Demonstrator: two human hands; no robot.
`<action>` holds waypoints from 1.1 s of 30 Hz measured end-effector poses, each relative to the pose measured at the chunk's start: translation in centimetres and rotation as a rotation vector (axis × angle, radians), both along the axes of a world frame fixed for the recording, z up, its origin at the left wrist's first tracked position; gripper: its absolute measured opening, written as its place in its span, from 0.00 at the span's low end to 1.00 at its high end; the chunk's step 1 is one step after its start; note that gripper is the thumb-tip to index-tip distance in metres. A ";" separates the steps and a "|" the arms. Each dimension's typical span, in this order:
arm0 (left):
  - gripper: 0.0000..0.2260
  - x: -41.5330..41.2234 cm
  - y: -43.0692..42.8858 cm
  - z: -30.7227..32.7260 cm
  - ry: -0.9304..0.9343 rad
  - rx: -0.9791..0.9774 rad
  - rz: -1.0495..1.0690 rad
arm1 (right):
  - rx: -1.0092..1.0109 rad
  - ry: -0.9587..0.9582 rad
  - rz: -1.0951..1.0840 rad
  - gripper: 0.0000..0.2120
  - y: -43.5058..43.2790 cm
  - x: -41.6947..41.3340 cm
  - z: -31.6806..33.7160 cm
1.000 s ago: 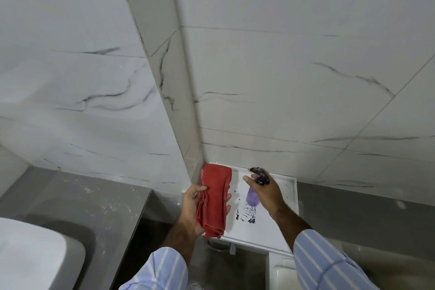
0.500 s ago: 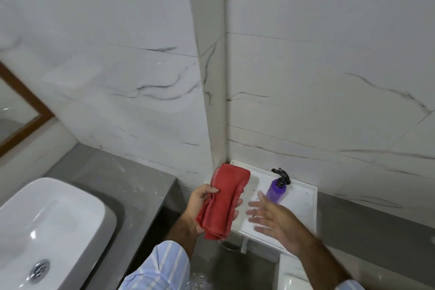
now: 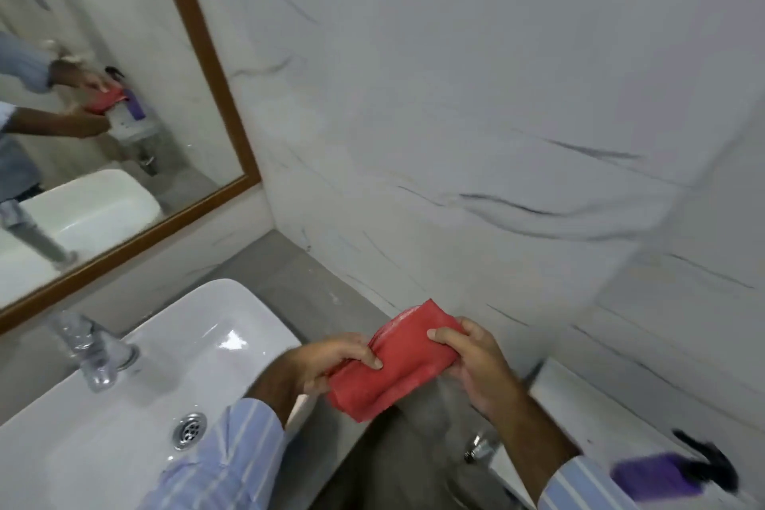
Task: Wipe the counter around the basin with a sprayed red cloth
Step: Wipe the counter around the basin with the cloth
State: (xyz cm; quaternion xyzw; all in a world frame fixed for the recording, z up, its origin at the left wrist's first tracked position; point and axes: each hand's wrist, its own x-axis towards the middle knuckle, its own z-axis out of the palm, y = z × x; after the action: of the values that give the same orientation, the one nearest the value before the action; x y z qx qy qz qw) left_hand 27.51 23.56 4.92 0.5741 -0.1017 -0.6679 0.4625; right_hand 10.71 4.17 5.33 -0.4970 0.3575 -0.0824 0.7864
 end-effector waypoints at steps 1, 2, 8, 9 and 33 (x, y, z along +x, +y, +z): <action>0.20 2.9 1.3 -0.2 -0.112 0.022 -0.002 | -0.052 0.017 0.033 0.10 0.6 2.5 -0.6; 0.14 4.8 2.1 -0.1 -0.217 0.041 -0.037 | -0.101 0.034 0.055 0.11 1.0 4.1 -0.7; 0.14 17.4 3.9 -0.1 -0.831 0.150 -0.208 | -0.580 0.199 0.310 0.17 3.2 15.1 -2.4; 0.11 19.6 3.6 -0.5 -0.950 0.177 -0.261 | -0.686 0.228 0.357 0.18 3.3 17.2 -2.7; 0.19 29.3 3.9 -11.0 -1.325 0.590 -0.148 | -1.698 0.193 1.020 0.24 2.9 29.4 -19.0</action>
State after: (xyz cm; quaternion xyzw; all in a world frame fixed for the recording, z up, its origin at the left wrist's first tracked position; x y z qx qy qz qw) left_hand 56.82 27.42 -6.09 0.9503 -0.2146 -0.2094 0.0835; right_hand 40.12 7.11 -13.69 -0.9937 -0.0139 0.0778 0.0790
